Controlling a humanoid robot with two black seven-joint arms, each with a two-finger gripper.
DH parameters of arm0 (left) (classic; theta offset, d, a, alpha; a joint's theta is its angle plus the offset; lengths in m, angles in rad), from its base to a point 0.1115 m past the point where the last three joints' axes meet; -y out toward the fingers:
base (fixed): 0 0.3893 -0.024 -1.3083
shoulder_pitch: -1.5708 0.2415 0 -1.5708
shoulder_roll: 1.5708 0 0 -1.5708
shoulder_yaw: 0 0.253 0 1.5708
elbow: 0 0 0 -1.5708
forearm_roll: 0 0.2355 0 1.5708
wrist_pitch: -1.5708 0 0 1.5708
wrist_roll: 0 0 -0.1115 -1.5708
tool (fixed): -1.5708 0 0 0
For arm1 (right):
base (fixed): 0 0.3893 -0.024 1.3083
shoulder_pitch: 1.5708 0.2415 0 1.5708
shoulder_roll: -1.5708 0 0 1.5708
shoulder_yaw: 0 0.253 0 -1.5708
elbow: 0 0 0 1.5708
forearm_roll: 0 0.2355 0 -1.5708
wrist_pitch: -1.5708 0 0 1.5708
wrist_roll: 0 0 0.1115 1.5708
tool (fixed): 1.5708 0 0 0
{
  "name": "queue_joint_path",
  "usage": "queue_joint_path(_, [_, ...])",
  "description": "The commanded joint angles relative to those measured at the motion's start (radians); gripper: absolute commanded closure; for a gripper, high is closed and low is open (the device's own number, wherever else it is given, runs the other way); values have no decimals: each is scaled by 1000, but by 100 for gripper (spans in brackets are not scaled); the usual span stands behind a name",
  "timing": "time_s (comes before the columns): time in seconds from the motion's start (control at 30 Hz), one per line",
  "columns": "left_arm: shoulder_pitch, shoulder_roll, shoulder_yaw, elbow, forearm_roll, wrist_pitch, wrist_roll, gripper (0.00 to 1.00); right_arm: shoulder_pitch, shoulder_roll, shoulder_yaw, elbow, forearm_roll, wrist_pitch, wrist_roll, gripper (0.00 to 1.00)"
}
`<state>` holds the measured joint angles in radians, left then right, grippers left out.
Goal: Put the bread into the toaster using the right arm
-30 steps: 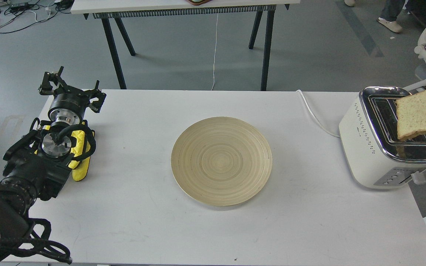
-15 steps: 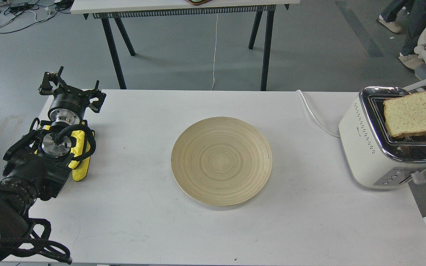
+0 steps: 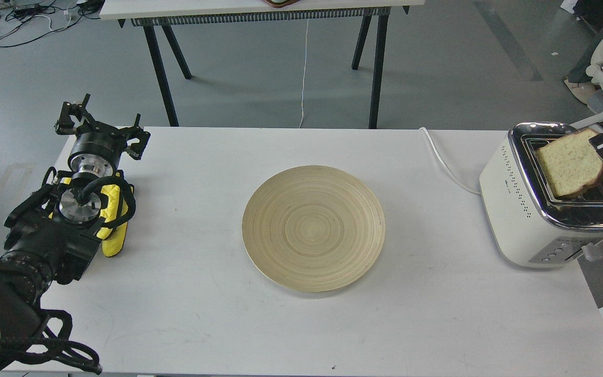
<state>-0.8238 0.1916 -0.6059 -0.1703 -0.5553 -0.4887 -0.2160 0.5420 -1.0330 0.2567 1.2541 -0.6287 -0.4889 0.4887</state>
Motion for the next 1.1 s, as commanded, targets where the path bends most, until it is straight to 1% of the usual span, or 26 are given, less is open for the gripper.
queue_joint_path(0.0, [0,0,0,0,0,0,0,0,12,17,4,7,3,0,0,15])
queue_joint_path(0.03, [0,0,0,0,0,0,1,0,16,19,7,10,4,0,0,11])
queue_joint_path(0.13, [0,0,0,0,0,0,0,0,22,10,22,51,6,0,0,6])
queue_joint_path(0.23, [0,-1,0,0,0,0,0,0,45,-1,68,119,12,0,0,3])
queue_joint_path(0.33, [0,0,0,0,0,0,0,0,73,-10,136,171,30,0,0,3])
queue_joint_path(0.37, [0,0,0,0,0,0,0,0,84,-4,177,174,49,16,0,3])
queue_joint_path(0.47, [0,0,0,0,0,0,0,0,84,40,304,153,162,156,0,3])
queue_joint_path(0.5, [0,0,0,0,0,0,0,0,85,72,335,137,205,197,0,3])
queue_joint_path(0.6, [0,0,0,0,0,0,0,0,90,230,410,58,277,297,0,3])
queue_joint_path(0.7, [0,0,0,0,0,0,0,0,88,423,484,-56,291,351,0,3])
queue_joint_path(0.8, [0,0,0,0,0,0,0,0,67,632,550,-171,299,436,0,3])
queue_joint_path(0.83, [0,0,0,0,0,0,0,0,53,681,565,-206,299,472,0,3])
queue_joint_path(1.07, [0,0,0,0,0,0,1,0,3,879,619,-398,311,667,0,3])
